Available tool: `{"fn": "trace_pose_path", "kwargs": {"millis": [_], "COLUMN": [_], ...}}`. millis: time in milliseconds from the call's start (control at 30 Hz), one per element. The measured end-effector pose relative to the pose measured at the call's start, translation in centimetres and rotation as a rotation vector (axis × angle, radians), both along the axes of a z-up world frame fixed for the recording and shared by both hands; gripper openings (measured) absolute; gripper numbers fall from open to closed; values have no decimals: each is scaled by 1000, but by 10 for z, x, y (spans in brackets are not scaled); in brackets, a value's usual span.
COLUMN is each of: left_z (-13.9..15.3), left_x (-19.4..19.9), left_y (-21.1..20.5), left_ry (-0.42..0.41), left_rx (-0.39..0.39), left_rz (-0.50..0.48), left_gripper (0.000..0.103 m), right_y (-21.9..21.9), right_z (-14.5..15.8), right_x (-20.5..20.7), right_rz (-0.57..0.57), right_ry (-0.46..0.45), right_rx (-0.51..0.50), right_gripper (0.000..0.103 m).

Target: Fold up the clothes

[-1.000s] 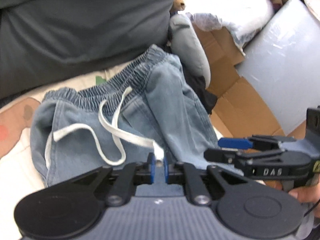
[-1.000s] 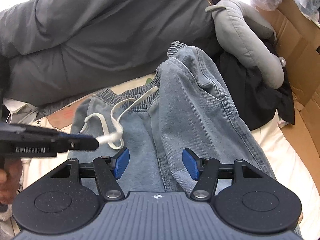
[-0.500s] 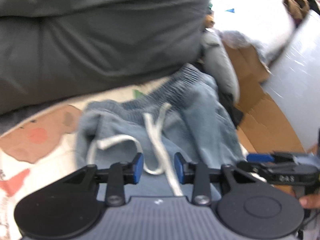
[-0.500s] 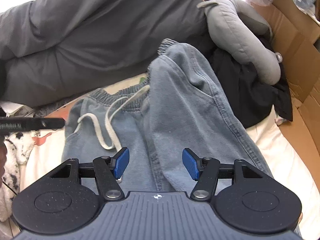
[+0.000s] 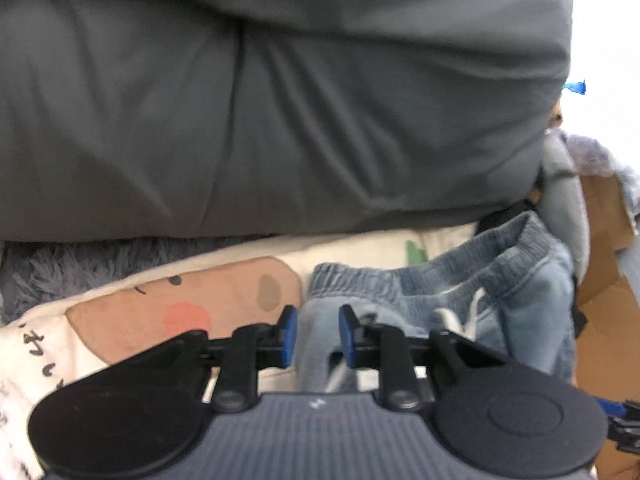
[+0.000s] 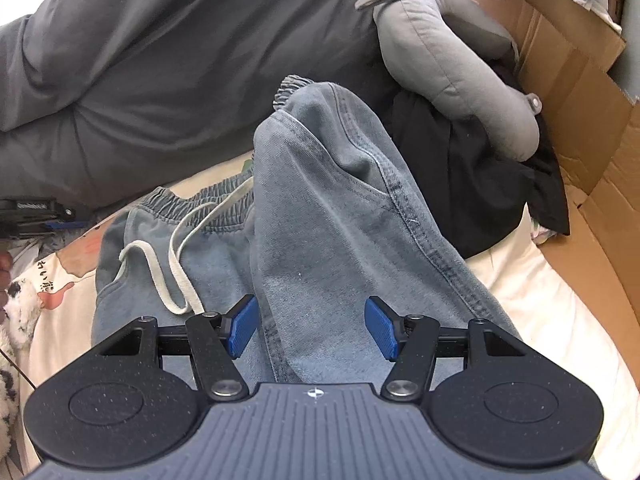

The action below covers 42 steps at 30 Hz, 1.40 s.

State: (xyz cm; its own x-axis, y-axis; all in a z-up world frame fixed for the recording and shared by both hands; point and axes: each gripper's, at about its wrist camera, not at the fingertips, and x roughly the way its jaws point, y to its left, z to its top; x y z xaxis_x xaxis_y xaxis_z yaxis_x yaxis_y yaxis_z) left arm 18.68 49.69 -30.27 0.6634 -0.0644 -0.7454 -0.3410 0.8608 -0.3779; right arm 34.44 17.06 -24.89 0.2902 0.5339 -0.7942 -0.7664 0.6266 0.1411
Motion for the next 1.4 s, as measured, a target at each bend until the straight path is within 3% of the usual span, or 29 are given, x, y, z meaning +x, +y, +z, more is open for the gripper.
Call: {"fn": "trace_pose_path", "kwargs": {"millis": [133, 267, 433, 567, 867, 933, 1000, 1067, 1400], "left_z": [-20, -35, -51, -60, -78, -79, -78, -74, -32], "left_x": [7, 9, 18, 25, 36, 36, 35, 30, -18], "left_y": [5, 6, 2, 2, 8, 9, 10, 11, 19], "left_ry": [25, 14, 48, 65, 65, 65, 68, 57, -18], "left_rx": [-29, -107, -98, -77, -145, -165, -170, -169, -137], "left_rz": [7, 1, -23, -26, -43, -39, -27, -9, 53], "left_gripper": [24, 24, 26, 37, 36, 33, 18, 15, 12], "right_y": [6, 13, 21, 24, 25, 25, 23, 23, 29], "right_z": [2, 1, -4, -4, -2, 0, 2, 4, 18], "right_x": [3, 1, -4, -5, -3, -2, -1, 1, 13], "right_rz": [-28, -33, -8, -4, -5, -6, -7, -8, 47], "right_ry": [8, 18, 9, -6, -41, -50, -59, -67, -150], "right_rx": [9, 21, -2, -3, -2, 0, 2, 4, 20], "right_gripper": [65, 66, 66, 66, 65, 66, 66, 66, 64]}}
